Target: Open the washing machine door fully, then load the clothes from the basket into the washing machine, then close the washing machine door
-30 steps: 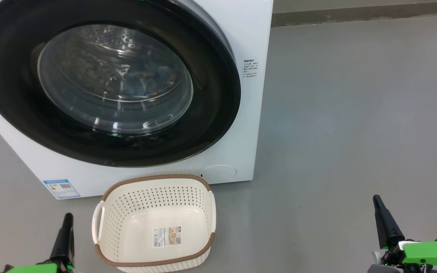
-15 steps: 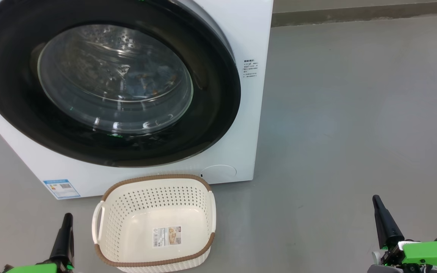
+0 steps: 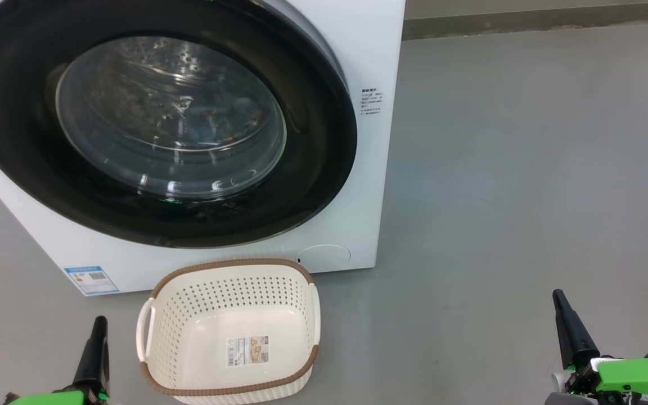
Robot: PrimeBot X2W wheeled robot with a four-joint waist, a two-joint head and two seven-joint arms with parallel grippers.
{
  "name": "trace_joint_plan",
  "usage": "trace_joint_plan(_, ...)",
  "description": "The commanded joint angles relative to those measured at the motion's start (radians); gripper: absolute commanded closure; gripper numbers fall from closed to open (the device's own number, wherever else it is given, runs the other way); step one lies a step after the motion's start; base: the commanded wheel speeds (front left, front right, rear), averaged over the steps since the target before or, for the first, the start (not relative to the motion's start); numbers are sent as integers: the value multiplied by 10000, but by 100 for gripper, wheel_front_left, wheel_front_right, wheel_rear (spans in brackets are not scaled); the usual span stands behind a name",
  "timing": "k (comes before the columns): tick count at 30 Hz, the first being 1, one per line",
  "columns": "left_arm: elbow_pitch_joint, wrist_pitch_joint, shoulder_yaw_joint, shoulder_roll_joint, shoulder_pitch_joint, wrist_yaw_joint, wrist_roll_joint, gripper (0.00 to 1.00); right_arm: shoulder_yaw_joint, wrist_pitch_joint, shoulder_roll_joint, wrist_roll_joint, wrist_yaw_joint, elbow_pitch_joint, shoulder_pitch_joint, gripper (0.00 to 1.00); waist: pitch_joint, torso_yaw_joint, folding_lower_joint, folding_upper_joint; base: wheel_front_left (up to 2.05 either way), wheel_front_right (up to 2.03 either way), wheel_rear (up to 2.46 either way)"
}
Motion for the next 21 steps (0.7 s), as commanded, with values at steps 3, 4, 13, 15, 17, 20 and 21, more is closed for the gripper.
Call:
trace_joint_plan(3,-176,95,349,118,-410,-31,62,100,170,79,-29,-45,-11,-242,-402,100,0,0,0,0,0,0,0)
trace_joint_plan(4,-176,97,351,117,-410,-31,63,100,169,80,-27,-46,-11,-242,-402,100,0,0,0,0,0,0,0)
trace_joint_plan(13,-176,106,362,109,-412,-31,73,100,155,91,-18,-58,-11,-241,-403,100,0,0,0,0,0,0,0)
trace_joint_plan(15,-176,108,365,107,-412,-31,75,100,152,94,-16,-60,-11,-241,-404,100,0,0,0,0,0,0,0)
trace_joint_plan(17,-175,110,367,106,-412,-31,77,100,149,96,-14,-63,-11,-240,-404,100,0,0,0,0,0,0,0)
trace_joint_plan(20,-175,112,370,103,-412,-31,80,100,145,99,-11,-66,-11,-240,-404,100,0,0,0,0,0,0,0)
trace_joint_plan(21,-175,113,372,103,-412,-31,80,100,143,100,-10,-67,-11,-240,-405,100,0,0,0,0,0,0,0)
